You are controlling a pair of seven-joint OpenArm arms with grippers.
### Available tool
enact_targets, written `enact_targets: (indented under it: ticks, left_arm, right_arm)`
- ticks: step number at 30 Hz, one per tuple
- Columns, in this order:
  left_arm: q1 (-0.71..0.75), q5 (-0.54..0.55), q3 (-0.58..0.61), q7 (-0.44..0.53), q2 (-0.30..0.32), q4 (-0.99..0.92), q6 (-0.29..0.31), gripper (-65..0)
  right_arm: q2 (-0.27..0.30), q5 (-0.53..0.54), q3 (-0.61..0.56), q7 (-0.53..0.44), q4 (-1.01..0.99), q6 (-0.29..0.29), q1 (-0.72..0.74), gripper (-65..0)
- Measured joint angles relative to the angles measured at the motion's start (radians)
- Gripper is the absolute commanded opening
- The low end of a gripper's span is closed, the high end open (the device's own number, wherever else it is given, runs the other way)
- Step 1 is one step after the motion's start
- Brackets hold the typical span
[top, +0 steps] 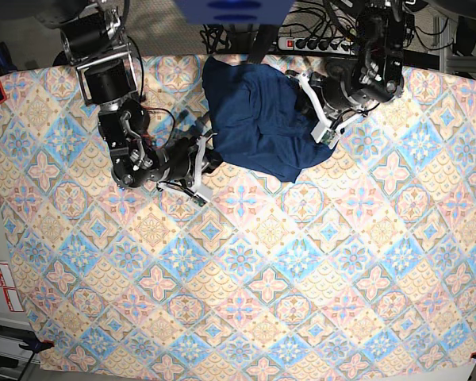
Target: Fold the T-shirt properly
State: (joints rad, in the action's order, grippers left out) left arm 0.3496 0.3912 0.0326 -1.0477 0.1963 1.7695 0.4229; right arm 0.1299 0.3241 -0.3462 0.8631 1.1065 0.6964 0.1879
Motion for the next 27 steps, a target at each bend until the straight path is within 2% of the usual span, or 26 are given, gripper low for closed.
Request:
enact_targets:
  ticks: [6,10,14,19,22,27]
  left_arm:
    - [-0.095,-0.081,0.067,0.011,0.000,-0.107,0.011,-65.0]
    - [-0.177,-0.124,0.102,0.047,0.000,-0.174,0.024,-65.0]
    - [-0.248,-0.163,0.124,0.053,-0.003,-0.223,0.024,-65.0]
    - [-0.372,-0.180,0.128,0.065,-0.012,-0.318,0.019,-65.0]
    - [-0.424,-0.211,0.127,0.061,-0.026,-0.348,0.000,-65.0]
    - [-0.473,-0.211,0.130,0.060,-0.031,-0.348,0.000,-65.0]
  right_arm:
    - [0.015,0.008,-0.124,-0.020,0.002,-0.005,0.008,-57.2]
    - [0.064,0.043,-0.175,-0.038,0.026,0.004,-0.005,-57.2]
    - [0.074,0.016,-0.187,-0.022,0.105,-0.015,-0.048,-57.2]
    - [0.104,0.016,-0.191,0.088,0.193,0.000,-0.076,-57.2]
    - [0.120,0.008,-0.190,0.096,0.245,-0.003,-0.114,-57.2]
    - [0.147,0.001,-0.202,0.111,0.298,0.000,-0.147,-57.2]
